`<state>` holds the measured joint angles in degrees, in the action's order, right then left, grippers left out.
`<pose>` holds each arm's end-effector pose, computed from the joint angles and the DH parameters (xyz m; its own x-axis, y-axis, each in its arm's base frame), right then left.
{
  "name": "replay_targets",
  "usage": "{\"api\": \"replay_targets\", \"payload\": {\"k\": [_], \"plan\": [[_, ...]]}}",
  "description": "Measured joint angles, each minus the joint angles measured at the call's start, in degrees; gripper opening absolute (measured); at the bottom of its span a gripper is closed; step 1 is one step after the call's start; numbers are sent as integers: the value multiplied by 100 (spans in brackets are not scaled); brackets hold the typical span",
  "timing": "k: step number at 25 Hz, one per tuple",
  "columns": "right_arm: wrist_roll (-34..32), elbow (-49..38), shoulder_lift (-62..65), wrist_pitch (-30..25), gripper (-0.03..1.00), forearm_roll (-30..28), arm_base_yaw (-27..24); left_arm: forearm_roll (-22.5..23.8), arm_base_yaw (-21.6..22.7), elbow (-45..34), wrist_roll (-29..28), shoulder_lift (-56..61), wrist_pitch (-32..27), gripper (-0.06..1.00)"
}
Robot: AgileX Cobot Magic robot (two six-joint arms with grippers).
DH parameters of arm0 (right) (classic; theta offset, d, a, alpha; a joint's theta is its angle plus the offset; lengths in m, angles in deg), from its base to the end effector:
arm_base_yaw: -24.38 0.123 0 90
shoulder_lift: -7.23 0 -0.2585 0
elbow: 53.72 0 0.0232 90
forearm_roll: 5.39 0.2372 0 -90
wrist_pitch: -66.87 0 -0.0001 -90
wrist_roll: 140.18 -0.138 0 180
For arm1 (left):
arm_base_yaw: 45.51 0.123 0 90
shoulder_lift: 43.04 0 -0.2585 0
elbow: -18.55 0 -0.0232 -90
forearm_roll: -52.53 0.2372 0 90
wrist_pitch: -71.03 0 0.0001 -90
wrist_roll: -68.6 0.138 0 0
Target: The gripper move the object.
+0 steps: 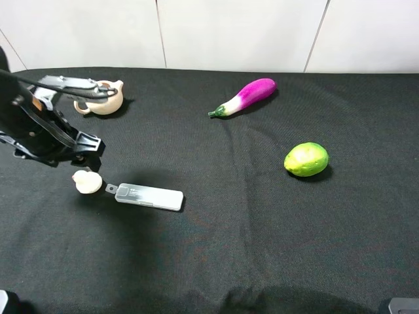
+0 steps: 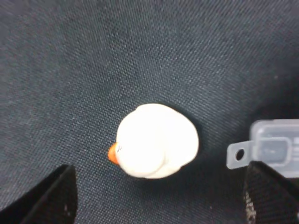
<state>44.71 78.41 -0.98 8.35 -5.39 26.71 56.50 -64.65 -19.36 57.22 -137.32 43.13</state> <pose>0.0534 0.0022 0.2540 -0.4110 -0.1020 -0.9059 -0.0760 0.9941 -0.0775 0.2449 -0.0802 0.1090 -0.9230 0.1755 -0.3424 0.1927 0.9811 -0.0166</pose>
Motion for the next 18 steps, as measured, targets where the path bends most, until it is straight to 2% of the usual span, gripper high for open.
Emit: {"api": "replay_targets", "payload": {"k": [8, 12, 18], "plan": [[0, 0, 0, 0, 69, 0, 0, 97, 0, -1, 0, 1119, -518, 76], [0, 0, 0, 0, 69, 0, 0, 329, 0, -6, -46, 1734, -848, 76], [0, 0, 0, 0, 69, 0, 0, 876, 0, -6, -416, 2835, -1517, 76]]}}
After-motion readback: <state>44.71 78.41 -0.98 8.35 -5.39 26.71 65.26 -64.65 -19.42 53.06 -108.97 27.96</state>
